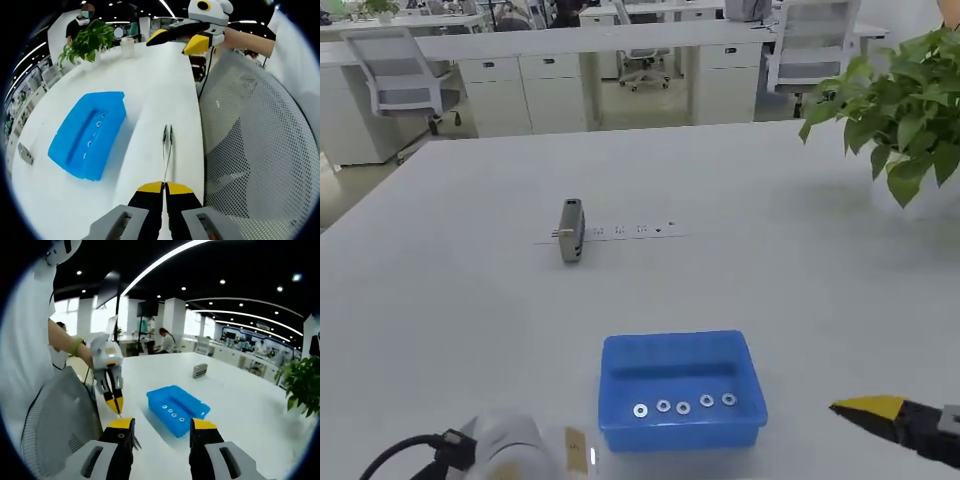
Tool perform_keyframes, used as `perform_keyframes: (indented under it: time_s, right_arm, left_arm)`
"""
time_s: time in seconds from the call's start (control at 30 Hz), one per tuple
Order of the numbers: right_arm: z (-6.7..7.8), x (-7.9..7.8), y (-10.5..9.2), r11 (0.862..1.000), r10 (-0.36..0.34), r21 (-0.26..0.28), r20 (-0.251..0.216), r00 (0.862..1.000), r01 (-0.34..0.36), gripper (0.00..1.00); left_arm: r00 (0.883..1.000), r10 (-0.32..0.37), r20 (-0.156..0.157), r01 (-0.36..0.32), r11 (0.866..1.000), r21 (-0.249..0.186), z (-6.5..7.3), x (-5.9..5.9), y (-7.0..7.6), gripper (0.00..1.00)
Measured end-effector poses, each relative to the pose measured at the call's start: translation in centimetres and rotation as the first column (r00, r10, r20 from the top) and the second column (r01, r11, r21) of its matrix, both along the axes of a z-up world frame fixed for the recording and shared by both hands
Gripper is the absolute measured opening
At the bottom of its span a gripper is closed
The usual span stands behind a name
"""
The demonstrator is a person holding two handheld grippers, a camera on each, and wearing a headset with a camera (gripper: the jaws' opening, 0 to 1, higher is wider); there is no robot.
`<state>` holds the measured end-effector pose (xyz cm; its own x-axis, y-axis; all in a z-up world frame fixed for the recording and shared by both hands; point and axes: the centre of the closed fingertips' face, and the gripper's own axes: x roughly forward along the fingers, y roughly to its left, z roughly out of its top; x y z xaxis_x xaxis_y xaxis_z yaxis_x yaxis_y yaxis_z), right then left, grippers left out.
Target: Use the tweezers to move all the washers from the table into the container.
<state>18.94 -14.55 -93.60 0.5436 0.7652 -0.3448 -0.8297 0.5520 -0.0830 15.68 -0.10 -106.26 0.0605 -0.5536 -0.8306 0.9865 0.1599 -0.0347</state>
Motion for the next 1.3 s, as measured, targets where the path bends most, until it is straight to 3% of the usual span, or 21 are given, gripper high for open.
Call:
perform_keyframes:
  time_s: [0.13, 0.3, 0.43, 0.63, 0.83, 0.87, 0.9, 1.0, 1.13, 1.2, 1.27, 1.3]
  right_arm:
    - [0.7, -0.1, -1.7, 0.996, -0.082, 0.044, 0.012, 0.997, 0.082, 0.52]
    - [1.2, -0.7, -2.8, 0.981, -0.144, 0.128, -0.014, 0.989, 0.145, 0.52]
    - [1.6, -0.6, -4.0, 0.973, -0.207, 0.116, 0.042, 0.977, 0.201, 0.54]
    - [1.8, -0.7, -4.1, 0.969, -0.217, 0.133, 0.037, 0.975, 0.211, 0.57]
    - [1.6, -1.0, -3.9, 0.972, -0.204, 0.124, 0.031, 0.978, 0.199, 0.59]
    - [1.5, -1.0, -3.9, 0.973, -0.201, 0.124, 0.029, 0.979, 0.196, 0.59]
    - [1.5, -1.1, -3.8, 0.973, -0.197, 0.127, 0.025, 0.98, 0.192, 0.59]
    - [1.3, -1.0, -3.8, 0.975, -0.19, 0.123, 0.011, 0.982, 0.187, 0.61]
    - [1.1, -0.9, -3.7, 0.975, -0.184, 0.124, -0.005, 0.983, 0.184, 0.63]
    - [1.1, -0.8, -3.7, 0.975, -0.181, 0.128, -0.009, 0.984, 0.18, 0.63]
    - [1.0, -0.6, -3.6, 0.975, -0.179, 0.13, -0.014, 0.984, 0.179, 0.64]
    - [1.0, -0.5, -3.5, 0.975, -0.178, 0.131, -0.013, 0.984, 0.178, 0.65]
  left_arm:
    - [1.0, -0.009, -0.001, 0.009, 0.999, 0.039, -0.7, 0.2, 0.1, 0.0]
    - [1.0, -0.002, -0.018, 0.004, 0.997, 0.071, -1.2, 0.4, 0.2, 0.0]
    - [1.0, -0.005, -0.014, 0.007, 0.995, 0.101, -1.5, 0.5, 0.3, 0.0]
    - [1.0, -0.001, -0.01, 0.002, 0.99, 0.139, -2.0, 0.4, 0.8, 0.0]
    - [0.999, 0.045, -0.028, -0.041, 0.991, 0.129, -1.9, 0.4, 0.8, 0.0]
    - [0.997, 0.055, -0.049, -0.049, 0.992, 0.119, -1.9, 0.2, 0.8, 0.0]
    - [0.991, 0.111, -0.08, -0.102, 0.989, 0.104, -1.9, 0.0, 0.8, 0.0]
    - [0.983, 0.157, -0.09, -0.152, 0.986, 0.064, -1.6, 0.1, 0.9, 0.01]
    - [0.957, 0.277, -0.088, -0.28, 0.96, -0.022, -0.1, 0.4, 1.5, 0.12]
    - [0.939, 0.34, -0.06, -0.343, 0.936, -0.073, 1.0, 0.8, 2.1, 0.19]
    - [0.911, 0.411, -0.049, -0.413, 0.901, -0.133, 2.3, 0.9, 2.8, 0.25]
    - [0.888, 0.457, -0.049, -0.458, 0.871, -0.178, 3.2, 1.0, 3.1, 0.28]
